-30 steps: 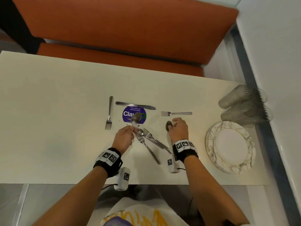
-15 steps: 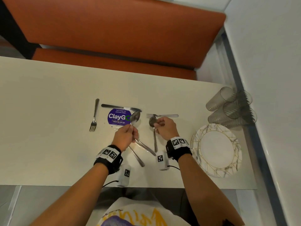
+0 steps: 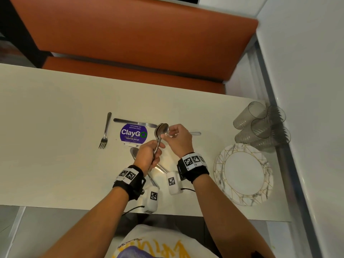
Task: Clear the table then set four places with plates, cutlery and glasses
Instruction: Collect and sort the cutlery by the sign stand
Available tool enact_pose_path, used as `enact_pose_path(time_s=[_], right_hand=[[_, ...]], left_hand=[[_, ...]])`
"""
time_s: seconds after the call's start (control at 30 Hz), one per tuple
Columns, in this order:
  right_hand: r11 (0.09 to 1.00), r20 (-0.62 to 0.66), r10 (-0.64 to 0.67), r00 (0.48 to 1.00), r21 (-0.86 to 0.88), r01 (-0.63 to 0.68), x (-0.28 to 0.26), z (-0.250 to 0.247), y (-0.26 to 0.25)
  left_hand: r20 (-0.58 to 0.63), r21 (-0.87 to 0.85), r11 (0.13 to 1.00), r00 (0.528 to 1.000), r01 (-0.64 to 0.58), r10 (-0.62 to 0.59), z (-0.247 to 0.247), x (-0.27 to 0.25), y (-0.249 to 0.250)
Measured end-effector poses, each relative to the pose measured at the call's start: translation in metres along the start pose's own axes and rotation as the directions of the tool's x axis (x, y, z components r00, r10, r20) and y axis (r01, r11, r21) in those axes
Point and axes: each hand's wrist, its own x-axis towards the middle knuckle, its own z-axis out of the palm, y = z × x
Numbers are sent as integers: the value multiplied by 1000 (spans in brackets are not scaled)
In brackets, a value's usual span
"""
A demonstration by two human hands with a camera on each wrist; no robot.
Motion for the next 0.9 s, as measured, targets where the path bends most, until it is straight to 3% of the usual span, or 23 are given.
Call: enact_pose_path(time_s=[0.13, 0.33, 0.47, 0.57, 0.77, 0.9], right_hand=[[999, 139, -35, 990, 11, 34, 8, -8, -11], [993, 202, -116, 972, 7, 117, 10, 5, -18], [992, 220, -123, 968, 14, 122, 9, 32, -23], [998, 215, -62, 975, 13, 61, 8, 50, -19], [945, 199, 12, 980, -322, 54, -5, 77, 28], [875, 243, 86, 966, -481, 43, -22, 85, 54]], left_hand=[[37, -9, 998, 997, 61, -61, -8, -5, -2], [59, -82, 991, 993, 105, -101, -20, -16, -7], [-58, -31, 999, 998, 35, -37, -35, -18, -8], [-128, 36, 998, 991, 48, -43, -64, -19, -13], [-299, 72, 989, 949, 130, -103, -118, -19, -12], [-330, 78, 983, 935, 167, -133, -135, -18, -15]])
